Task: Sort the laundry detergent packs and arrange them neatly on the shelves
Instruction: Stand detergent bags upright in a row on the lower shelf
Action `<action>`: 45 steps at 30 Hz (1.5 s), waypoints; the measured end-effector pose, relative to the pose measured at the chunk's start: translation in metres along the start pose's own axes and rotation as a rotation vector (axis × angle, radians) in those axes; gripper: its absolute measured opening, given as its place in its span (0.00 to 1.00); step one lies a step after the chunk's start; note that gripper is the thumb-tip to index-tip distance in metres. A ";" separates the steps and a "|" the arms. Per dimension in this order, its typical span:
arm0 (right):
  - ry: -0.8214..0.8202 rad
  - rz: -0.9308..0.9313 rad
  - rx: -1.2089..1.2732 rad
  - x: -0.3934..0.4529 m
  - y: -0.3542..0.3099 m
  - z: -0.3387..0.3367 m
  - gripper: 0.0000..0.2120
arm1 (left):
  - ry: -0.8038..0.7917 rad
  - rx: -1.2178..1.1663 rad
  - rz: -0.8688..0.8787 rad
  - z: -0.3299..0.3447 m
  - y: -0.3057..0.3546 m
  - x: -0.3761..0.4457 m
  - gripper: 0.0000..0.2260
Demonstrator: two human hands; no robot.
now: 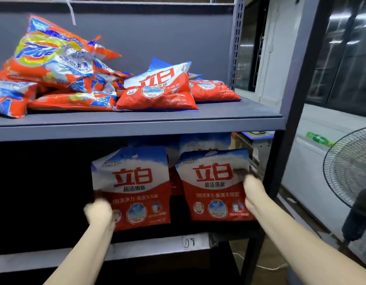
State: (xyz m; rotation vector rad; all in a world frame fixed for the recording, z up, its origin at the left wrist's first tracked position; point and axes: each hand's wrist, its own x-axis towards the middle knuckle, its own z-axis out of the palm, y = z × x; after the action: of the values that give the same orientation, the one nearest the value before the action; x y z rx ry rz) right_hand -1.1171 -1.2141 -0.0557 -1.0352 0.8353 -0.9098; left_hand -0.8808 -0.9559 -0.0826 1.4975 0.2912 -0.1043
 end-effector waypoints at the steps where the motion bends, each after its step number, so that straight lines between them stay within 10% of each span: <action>1: 0.010 0.012 0.025 0.009 0.002 0.004 0.11 | -0.046 -0.012 0.005 0.008 -0.005 0.006 0.20; 14: -0.033 -0.041 0.086 0.087 0.034 0.021 0.21 | -0.470 -0.143 0.088 0.074 -0.035 0.059 0.19; 22: -0.058 -0.098 -0.024 0.108 0.056 0.035 0.15 | -0.293 -0.019 0.205 0.101 -0.056 0.072 0.23; 28: 0.439 -0.566 -0.660 0.088 0.066 0.035 0.23 | 0.033 0.639 0.598 0.087 -0.063 0.057 0.33; 35: 0.034 -0.418 -1.353 0.048 0.110 0.024 0.38 | -0.470 1.082 0.968 0.090 -0.104 0.014 0.35; 45: -0.006 -0.354 -1.307 0.071 0.105 0.039 0.35 | -0.459 1.145 0.977 0.115 -0.110 0.017 0.30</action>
State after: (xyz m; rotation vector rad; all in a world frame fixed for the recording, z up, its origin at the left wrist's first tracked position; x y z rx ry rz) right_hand -1.0316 -1.2402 -0.1537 -2.3622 1.2890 -0.5709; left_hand -0.8771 -1.0766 -0.1879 2.5015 -1.0533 0.2116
